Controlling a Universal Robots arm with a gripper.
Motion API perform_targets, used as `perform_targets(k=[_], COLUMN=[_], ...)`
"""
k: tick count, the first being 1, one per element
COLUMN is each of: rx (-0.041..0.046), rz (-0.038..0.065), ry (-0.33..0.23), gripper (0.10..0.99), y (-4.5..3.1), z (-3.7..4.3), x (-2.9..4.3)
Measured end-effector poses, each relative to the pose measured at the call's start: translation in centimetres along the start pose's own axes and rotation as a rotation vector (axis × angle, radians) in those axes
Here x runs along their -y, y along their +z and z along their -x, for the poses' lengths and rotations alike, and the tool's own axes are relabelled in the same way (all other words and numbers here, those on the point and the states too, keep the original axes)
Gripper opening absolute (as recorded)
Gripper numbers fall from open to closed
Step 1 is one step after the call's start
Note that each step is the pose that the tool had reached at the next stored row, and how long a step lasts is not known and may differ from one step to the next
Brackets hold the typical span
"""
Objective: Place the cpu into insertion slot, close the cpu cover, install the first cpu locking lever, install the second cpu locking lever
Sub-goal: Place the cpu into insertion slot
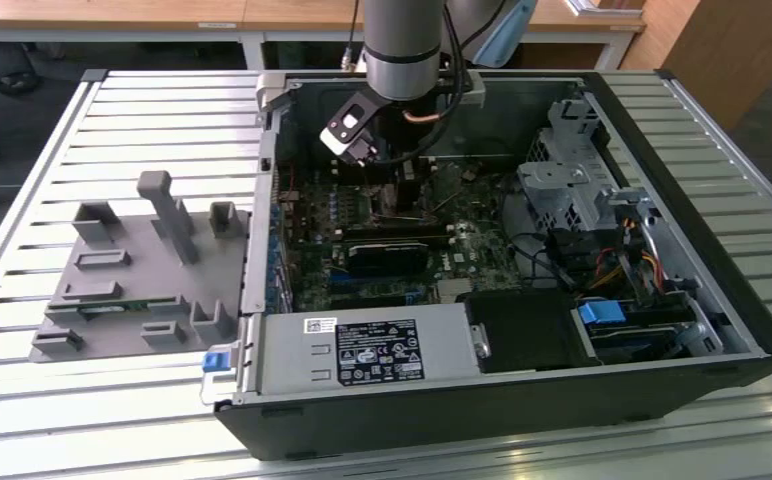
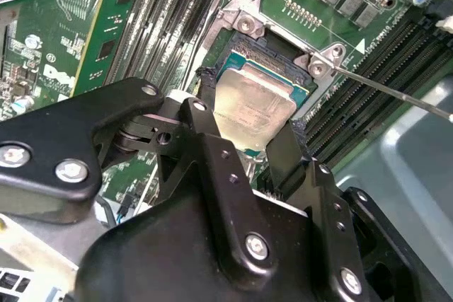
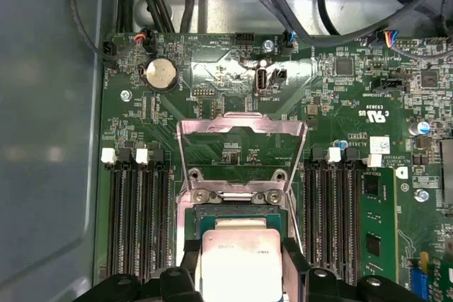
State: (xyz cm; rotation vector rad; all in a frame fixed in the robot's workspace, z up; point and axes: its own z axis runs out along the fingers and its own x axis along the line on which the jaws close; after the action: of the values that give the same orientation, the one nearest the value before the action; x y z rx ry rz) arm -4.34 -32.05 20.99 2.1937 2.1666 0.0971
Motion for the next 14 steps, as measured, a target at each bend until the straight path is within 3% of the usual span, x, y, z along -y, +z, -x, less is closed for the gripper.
perform_targets(k=[14], rx=[0.0016], rz=[0.000], ry=[0.017], gripper=[0.537], y=[0.94], z=[-0.01], x=[0.20])
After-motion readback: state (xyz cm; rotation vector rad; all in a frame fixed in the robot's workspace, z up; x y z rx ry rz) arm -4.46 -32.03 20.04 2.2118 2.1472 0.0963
